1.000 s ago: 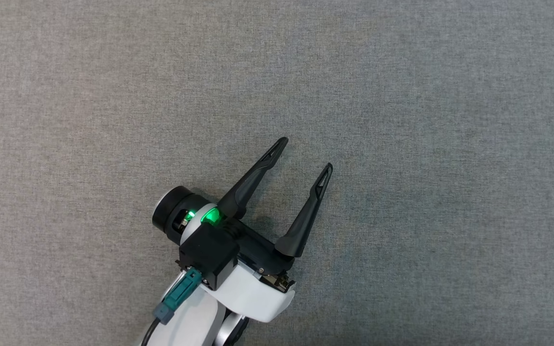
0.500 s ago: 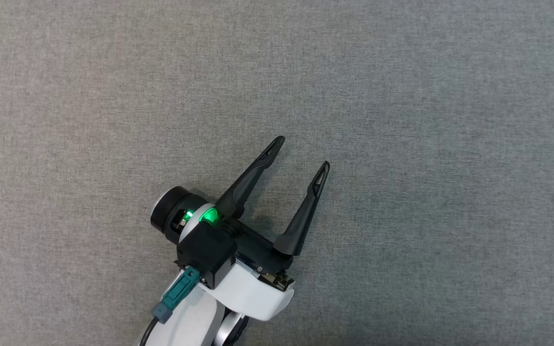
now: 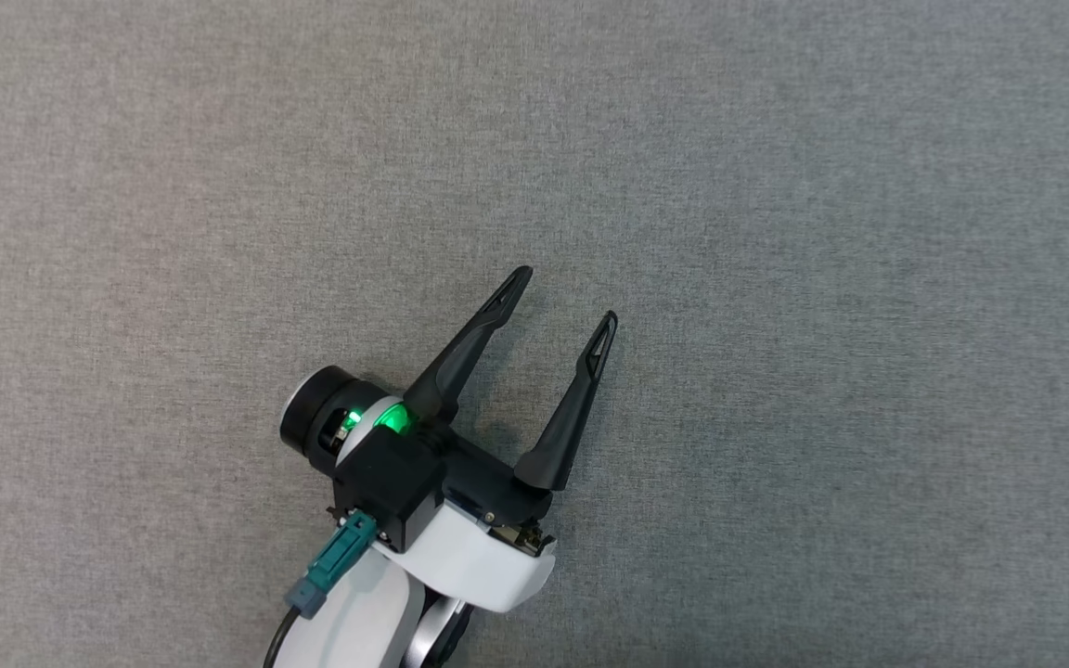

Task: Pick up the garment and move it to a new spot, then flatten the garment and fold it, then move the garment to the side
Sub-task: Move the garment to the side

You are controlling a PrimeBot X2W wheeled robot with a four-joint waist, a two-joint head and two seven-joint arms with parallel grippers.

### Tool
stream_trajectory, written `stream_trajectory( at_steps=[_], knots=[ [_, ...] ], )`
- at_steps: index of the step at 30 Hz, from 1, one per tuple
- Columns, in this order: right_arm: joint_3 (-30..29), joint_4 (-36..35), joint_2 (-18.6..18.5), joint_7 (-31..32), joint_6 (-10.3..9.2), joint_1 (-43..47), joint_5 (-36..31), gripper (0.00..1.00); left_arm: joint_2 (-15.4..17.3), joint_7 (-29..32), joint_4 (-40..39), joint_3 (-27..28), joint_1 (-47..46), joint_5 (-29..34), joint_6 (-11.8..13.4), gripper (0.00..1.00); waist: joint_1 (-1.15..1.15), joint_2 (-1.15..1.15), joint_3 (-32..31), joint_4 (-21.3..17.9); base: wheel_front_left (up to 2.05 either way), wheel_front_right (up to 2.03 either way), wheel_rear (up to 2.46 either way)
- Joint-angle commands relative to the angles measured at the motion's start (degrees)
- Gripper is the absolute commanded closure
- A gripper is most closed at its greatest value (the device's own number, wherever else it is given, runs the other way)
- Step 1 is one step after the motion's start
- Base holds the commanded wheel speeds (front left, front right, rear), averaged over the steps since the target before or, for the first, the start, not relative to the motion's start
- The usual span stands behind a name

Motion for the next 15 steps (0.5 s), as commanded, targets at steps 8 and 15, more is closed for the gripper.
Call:
stream_trajectory(
  at_steps=[8,15],
  knots=[
    [1.9,-3.1,-1.8,0.5,-0.01,-3.0,-1.8,0.00,0.2,-0.2,0.4,0.6,2.4,-0.3,0.8,0.00,0.00,0.00,-5.5,-1.5,0.00,0.00,0.00],
    [9.3,-7.9,1.8,-2.2,-0.01,-9.2,1.2,0.00,0.2,-0.2,0.4,2.1,5.4,-0.3,1.8,0.00,0.00,0.00,-12.3,-2.7,0.00,0.00,0.00]
  ],
)
